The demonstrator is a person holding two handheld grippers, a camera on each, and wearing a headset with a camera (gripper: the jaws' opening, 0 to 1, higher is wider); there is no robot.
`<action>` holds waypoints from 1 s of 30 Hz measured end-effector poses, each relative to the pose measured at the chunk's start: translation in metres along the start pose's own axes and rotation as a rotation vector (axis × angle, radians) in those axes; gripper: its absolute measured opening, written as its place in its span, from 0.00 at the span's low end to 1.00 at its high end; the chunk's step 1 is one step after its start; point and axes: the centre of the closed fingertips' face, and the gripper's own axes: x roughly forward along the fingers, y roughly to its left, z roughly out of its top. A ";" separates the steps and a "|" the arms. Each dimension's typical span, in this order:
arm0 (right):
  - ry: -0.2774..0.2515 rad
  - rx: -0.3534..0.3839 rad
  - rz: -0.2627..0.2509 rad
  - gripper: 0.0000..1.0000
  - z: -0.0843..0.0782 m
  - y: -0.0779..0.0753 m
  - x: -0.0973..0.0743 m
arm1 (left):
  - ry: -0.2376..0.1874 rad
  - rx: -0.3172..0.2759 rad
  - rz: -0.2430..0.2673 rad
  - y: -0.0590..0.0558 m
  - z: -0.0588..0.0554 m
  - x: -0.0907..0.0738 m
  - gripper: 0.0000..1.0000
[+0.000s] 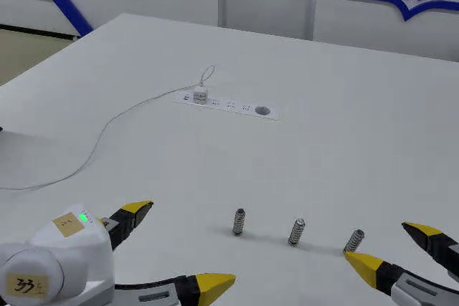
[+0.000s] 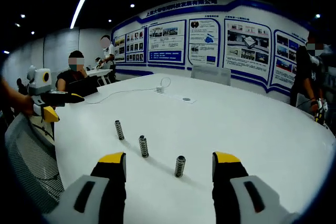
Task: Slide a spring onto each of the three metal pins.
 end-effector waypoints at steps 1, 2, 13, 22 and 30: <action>-0.002 -0.008 -0.002 0.69 -0.002 0.001 -0.004 | -0.002 0.000 -0.007 -0.002 0.000 0.000 1.00; 0.000 -0.014 -0.007 0.71 -0.004 0.000 -0.006 | 0.002 0.002 -0.008 -0.003 -0.001 0.001 1.00; -0.093 0.160 -0.080 0.87 -0.012 -0.007 -0.020 | -0.024 -0.020 -0.014 -0.005 0.002 0.003 1.00; -0.095 0.121 -0.095 0.99 -0.020 -0.001 -0.023 | -0.009 -0.021 0.008 0.000 -0.002 0.003 1.00; -0.071 0.120 -0.110 0.99 -0.027 -0.003 -0.022 | 0.008 -0.025 0.014 0.001 -0.006 0.003 1.00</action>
